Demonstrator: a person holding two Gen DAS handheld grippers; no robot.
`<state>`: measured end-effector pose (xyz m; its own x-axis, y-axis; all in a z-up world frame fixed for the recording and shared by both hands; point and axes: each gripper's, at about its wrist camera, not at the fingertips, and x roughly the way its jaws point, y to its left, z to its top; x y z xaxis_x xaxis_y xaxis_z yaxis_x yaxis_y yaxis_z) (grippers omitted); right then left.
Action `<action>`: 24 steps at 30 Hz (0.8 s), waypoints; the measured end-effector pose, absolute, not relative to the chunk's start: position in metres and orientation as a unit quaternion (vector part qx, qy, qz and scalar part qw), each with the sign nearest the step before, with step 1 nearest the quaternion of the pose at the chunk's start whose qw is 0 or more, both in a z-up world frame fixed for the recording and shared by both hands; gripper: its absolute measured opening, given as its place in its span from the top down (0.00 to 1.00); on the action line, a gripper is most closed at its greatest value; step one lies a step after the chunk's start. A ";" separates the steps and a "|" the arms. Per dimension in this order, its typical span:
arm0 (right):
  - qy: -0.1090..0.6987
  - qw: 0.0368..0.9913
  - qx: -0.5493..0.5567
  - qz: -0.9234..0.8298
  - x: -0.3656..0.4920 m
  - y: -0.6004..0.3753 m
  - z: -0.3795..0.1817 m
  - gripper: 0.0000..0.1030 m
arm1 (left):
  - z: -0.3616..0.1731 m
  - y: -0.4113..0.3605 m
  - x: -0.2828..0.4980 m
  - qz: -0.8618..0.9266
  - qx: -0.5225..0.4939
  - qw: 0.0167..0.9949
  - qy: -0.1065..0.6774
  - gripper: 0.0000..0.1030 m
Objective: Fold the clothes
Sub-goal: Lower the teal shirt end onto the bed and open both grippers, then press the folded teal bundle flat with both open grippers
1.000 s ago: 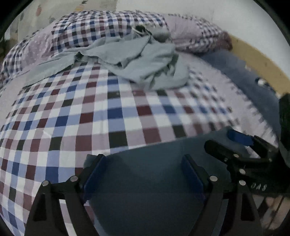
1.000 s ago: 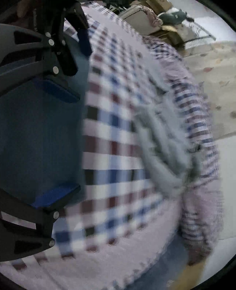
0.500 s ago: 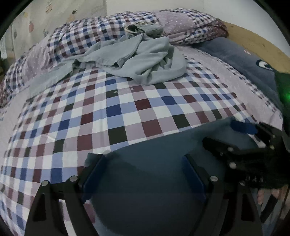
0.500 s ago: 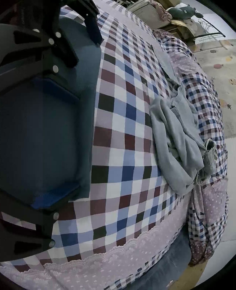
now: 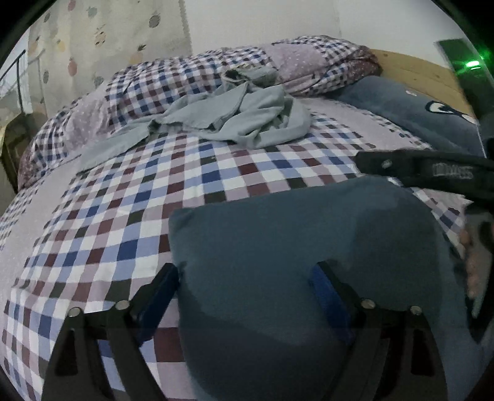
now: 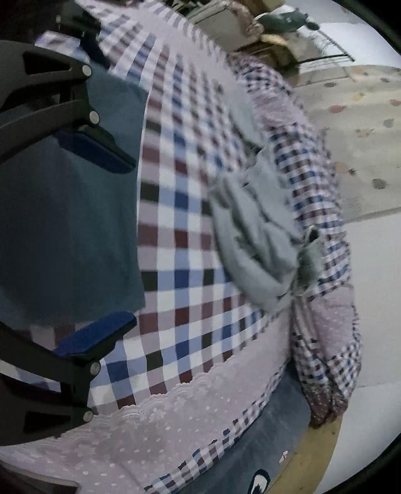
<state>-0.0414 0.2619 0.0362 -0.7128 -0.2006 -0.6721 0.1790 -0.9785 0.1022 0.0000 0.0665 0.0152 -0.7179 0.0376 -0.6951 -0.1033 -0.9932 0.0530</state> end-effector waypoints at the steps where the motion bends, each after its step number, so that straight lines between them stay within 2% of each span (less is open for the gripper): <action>1: -0.013 0.106 0.361 -0.926 -0.035 0.258 0.037 0.09 | 0.015 0.066 0.001 0.926 -0.374 0.036 0.041 0.08; 13: 0.034 0.108 0.406 -0.907 -0.001 0.239 0.004 0.09 | 0.021 0.059 0.038 0.930 -0.367 0.018 0.028 0.07; 24: 0.022 0.101 0.397 -0.912 0.062 0.250 0.002 0.09 | 0.012 0.062 0.099 0.925 -0.378 0.024 0.016 0.07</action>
